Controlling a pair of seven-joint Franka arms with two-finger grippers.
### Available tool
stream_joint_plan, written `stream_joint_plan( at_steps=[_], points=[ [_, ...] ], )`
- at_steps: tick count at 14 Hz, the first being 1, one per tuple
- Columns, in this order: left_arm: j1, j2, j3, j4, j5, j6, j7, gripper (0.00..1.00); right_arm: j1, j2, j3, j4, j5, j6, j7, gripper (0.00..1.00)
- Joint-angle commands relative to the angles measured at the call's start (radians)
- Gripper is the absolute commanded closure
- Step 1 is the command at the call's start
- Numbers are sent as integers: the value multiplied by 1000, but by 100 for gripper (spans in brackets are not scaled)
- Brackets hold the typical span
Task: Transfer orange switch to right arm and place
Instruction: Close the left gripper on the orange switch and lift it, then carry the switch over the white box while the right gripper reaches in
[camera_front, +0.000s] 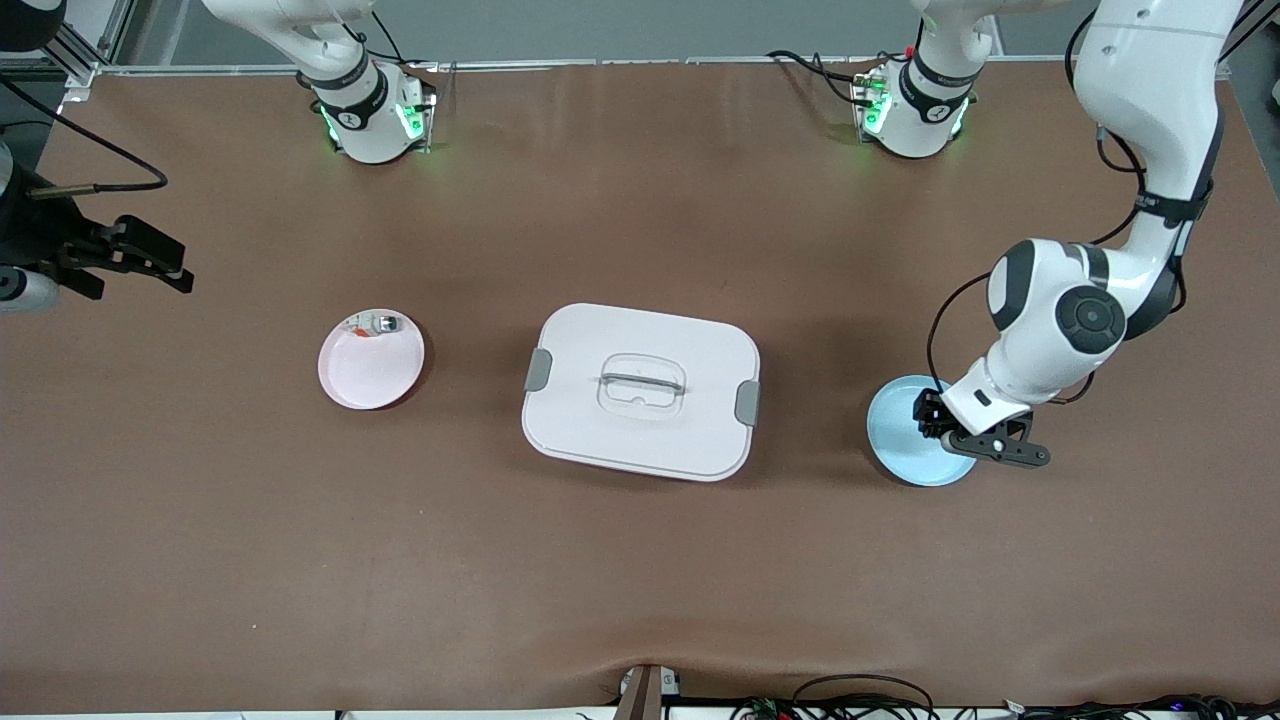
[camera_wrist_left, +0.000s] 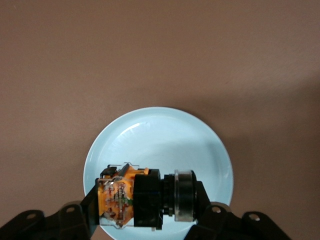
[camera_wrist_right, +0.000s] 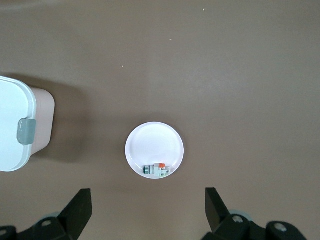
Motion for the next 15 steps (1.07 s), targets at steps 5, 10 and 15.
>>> stream_joint_plan(
  at_steps=[5,10,15],
  points=[
    [5,-109,-86,73,-97,-214,-182,100,-20,-11,10,-8,11,2,-6,0],
    [2,-104,-176,176,-121,-328,-476,100,-25,32,8,-5,-6,11,-7,0],
    [-17,-84,-248,250,-232,-331,-719,100,-40,115,6,-3,8,10,-9,0]
  ],
)
